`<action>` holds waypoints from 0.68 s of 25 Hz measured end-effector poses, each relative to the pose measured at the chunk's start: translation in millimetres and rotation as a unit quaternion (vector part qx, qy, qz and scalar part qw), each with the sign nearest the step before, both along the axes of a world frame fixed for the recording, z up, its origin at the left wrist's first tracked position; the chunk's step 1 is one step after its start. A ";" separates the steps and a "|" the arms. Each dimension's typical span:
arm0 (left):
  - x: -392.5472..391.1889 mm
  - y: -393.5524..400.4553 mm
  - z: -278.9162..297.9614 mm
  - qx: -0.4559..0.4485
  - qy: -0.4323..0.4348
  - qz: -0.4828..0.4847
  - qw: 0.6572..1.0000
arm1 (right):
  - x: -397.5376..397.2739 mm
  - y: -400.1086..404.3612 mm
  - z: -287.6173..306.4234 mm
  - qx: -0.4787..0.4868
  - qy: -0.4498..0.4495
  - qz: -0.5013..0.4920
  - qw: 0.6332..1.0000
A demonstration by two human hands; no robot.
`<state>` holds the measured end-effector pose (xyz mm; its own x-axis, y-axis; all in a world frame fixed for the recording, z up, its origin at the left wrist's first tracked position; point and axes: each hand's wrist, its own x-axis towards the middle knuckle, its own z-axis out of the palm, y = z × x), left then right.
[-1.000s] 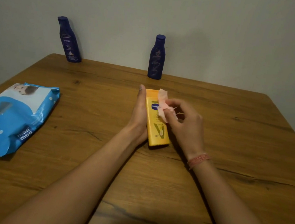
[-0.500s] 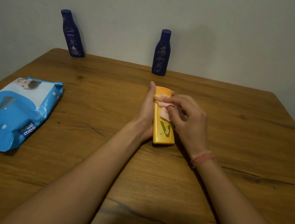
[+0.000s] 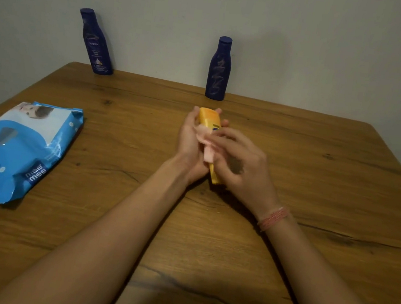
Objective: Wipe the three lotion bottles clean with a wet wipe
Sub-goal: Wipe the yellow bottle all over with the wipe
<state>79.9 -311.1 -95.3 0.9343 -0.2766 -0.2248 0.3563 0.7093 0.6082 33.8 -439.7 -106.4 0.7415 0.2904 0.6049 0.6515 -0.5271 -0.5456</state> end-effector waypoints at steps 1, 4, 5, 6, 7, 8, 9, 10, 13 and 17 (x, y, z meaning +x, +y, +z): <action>4.6 5.6 -1.6 -0.011 0.001 0.021 1.000 | -2.5 0.7 0.9 -0.015 -0.014 0.038 0.999; 9.7 13.7 -2.6 -0.014 0.006 0.060 0.998 | 0.0 -5.8 -1.3 -0.004 -0.027 0.028 0.999; 7.7 11.8 -1.0 -0.015 0.012 0.056 0.998 | 3.0 -8.8 -1.6 0.026 -0.012 -0.010 1.000; 6.0 9.5 0.2 -0.012 0.012 0.045 0.999 | 6.2 -12.0 -1.6 0.055 0.000 -0.046 0.997; 6.4 7.5 -2.0 -0.012 0.006 0.031 0.999 | 8.6 -14.7 -1.6 0.076 0.006 -0.075 0.994; 6.9 5.2 -5.1 0.000 0.001 0.025 1.000 | 9.9 -16.1 -1.5 0.083 0.004 -0.093 0.992; 6.2 2.5 -6.6 0.020 -0.004 0.022 1.000 | 10.6 -16.2 -1.2 0.079 -0.004 -0.097 0.992; 5.7 0.5 -6.9 0.042 -0.007 0.024 0.999 | 10.0 -14.4 -0.8 0.063 -0.016 -0.088 0.994; 7.6 0.5 -6.8 0.042 0.007 0.020 0.999 | 3.9 -3.6 -3.7 -0.054 -0.049 -0.013 0.997; 7.0 -2.7 -2.8 -0.018 0.024 0.037 0.999 | 12.4 -13.7 -6.4 -0.041 -0.017 -0.115 0.992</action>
<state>87.0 -313.8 -98.2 0.9410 -0.2152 -0.2610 0.3297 0.7561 0.5653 46.2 -453.4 -112.8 0.7731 0.1651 0.6124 0.5265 -0.7055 -0.4744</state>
